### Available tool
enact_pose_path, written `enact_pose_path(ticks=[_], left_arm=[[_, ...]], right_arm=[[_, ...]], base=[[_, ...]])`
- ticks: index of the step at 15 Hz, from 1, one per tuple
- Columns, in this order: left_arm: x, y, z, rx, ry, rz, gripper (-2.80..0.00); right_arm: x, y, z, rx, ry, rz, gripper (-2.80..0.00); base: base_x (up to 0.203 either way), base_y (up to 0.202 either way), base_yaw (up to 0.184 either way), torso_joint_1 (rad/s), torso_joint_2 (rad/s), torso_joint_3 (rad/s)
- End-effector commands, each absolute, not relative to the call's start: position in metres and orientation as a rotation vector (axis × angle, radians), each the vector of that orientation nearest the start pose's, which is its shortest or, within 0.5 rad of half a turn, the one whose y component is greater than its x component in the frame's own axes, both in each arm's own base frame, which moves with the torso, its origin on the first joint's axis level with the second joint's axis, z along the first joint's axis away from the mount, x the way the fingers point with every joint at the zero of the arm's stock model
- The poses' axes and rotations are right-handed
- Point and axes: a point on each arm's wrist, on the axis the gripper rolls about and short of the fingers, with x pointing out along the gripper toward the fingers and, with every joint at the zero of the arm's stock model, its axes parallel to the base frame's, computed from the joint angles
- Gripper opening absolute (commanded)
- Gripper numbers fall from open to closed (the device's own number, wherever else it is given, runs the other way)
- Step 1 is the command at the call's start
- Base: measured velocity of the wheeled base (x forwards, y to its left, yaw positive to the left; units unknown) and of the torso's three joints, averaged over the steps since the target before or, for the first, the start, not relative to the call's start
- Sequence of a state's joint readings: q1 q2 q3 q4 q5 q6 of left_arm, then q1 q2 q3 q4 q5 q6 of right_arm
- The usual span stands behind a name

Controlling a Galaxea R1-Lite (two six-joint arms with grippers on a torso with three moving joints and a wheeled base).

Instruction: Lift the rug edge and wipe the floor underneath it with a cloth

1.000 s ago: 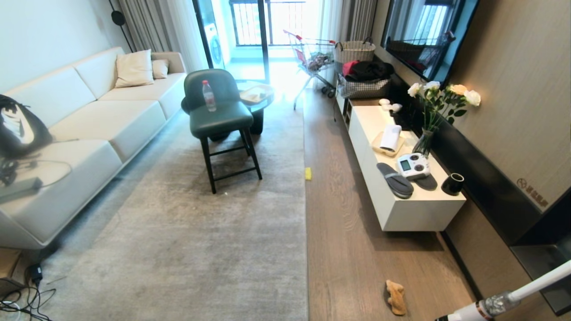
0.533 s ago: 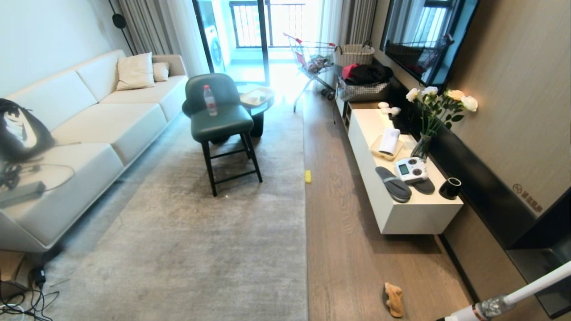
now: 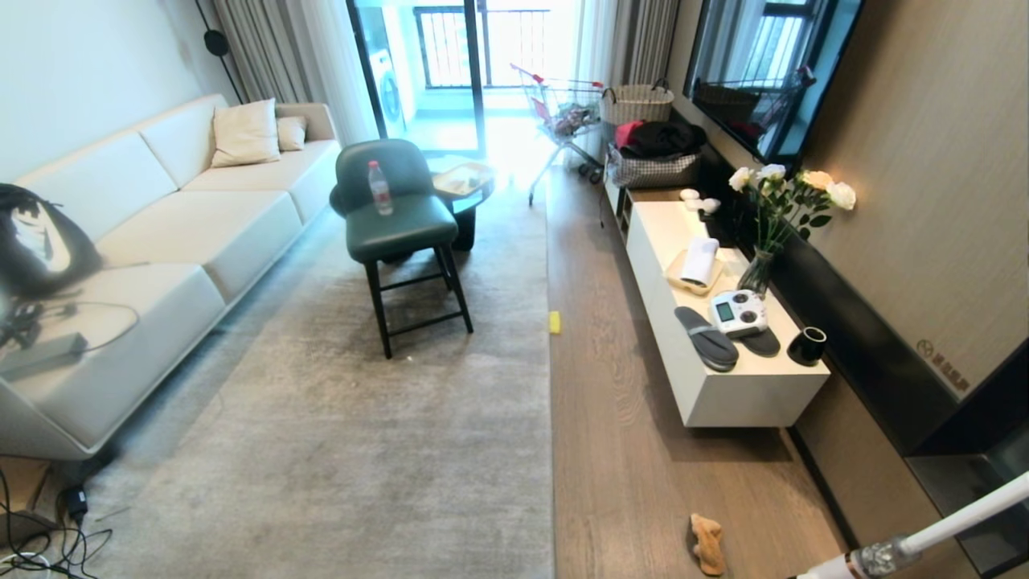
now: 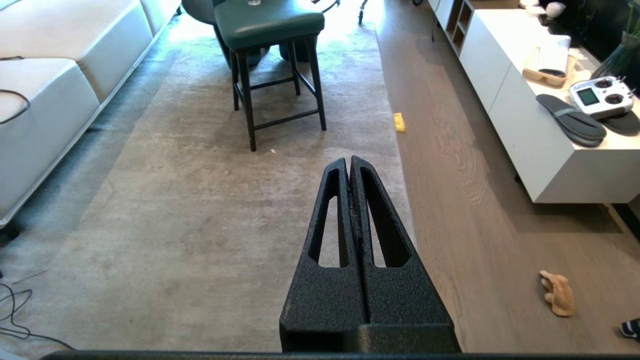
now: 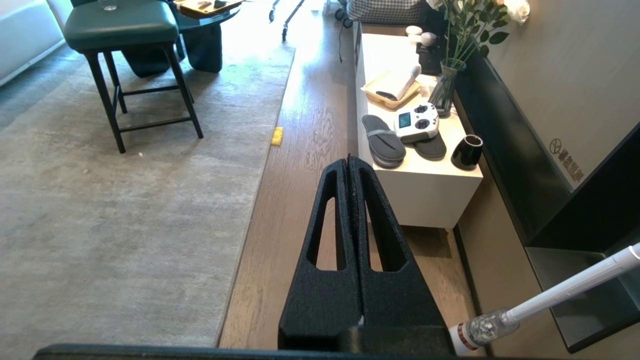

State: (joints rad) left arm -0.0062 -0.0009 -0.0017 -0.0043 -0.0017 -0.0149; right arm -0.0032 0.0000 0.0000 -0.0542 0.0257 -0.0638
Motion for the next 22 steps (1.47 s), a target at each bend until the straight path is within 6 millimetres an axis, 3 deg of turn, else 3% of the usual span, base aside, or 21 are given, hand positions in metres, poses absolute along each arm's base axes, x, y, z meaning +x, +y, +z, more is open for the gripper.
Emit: enact_pose_path(ticks=[1, 9, 22], left_arm=[[-0.0229, 0.0001, 0.0764, -0.015, -0.006, -0.008, -2.80], [-0.0229, 0.0001, 0.0764, -0.015, -0.006, -0.008, -2.80], [-0.0229, 0.0001, 0.0764, -0.015, -0.006, -0.008, -2.80]], right_arm=[[-0.0229, 0.0007, 0.0811, -0.065, -0.056, 0.021, -2.80], [-0.0229, 0.0007, 0.0810, -0.063, -0.054, 0.023, -2.80], [-0.0228, 0.0007, 0.0810, -0.047, -0.053, 0.022, -2.80]], base=[[0.000, 0.000, 0.000, 0.104, -0.23, -0.126], [0.000, 0.000, 0.000, 0.081, -0.17, -0.090], [0.000, 0.000, 0.000, 0.000, 0.00, 0.000]])
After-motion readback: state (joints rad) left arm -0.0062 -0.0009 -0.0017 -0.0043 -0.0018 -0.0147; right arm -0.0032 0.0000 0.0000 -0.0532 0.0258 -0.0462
